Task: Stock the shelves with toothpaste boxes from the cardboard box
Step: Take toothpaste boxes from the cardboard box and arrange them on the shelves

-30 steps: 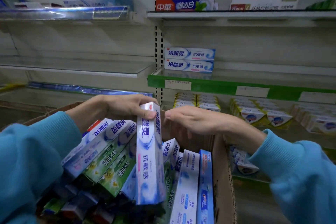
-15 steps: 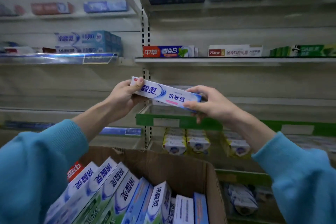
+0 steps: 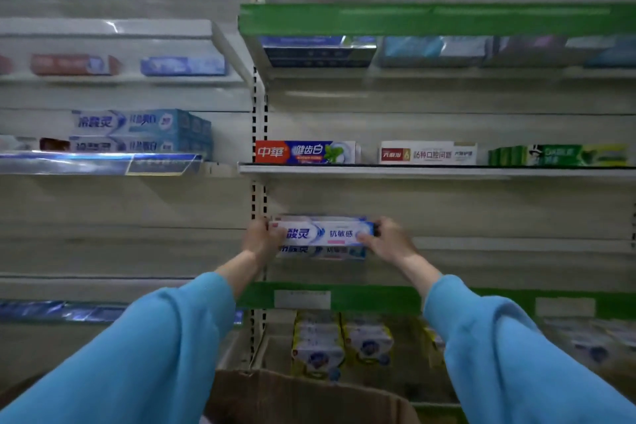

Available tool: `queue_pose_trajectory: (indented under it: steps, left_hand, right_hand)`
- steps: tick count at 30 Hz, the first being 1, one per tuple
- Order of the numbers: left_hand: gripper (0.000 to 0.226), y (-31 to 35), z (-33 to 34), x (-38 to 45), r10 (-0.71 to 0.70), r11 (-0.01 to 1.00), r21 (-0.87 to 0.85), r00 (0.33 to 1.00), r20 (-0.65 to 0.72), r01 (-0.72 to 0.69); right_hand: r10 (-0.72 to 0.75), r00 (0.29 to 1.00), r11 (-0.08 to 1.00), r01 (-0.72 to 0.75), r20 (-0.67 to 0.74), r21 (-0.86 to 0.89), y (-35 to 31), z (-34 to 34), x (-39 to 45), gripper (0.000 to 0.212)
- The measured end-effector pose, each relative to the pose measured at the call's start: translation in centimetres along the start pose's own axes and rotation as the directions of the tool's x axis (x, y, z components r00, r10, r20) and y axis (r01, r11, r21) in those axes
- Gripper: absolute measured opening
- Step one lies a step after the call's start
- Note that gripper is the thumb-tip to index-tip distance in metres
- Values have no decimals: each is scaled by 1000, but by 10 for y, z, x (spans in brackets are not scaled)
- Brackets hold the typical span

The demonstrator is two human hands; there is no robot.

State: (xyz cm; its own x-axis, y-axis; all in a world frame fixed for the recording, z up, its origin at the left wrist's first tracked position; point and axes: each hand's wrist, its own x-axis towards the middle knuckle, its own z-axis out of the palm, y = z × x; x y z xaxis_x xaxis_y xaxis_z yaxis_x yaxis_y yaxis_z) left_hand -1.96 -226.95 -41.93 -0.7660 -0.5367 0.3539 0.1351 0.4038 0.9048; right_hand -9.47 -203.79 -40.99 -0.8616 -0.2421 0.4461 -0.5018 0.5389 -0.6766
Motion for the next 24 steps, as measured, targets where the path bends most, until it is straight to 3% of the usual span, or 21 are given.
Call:
queue_pose_trajectory:
  steps: [3,7,10,14,24]
  left_hand:
    - [18,-9,6,12,-14,999,43,1000,4,14]
    - [9,-18,14,18,10,997,73,997,-75,-4]
    - [4,-24,13,23,-50,998,40,995,-85,54]
    - [14,-28,14,25,-153,985,56,982,-113,160]
    - [17,-19,13,11,-43,923,374,990,-133,90]
  right_hand:
    - [24,999,1000,-24,-24,-5,5,9,5,36]
    - [63,998,995,-62,3,-77,17,17,7,42]
    - [38,999,994,-38,3,-100,23,20,11,43]
    - [17,1000,993,-15,12,-114,25,22,12,42]
    - [-2,1000,999,4,24,-45,23,19,1,41]
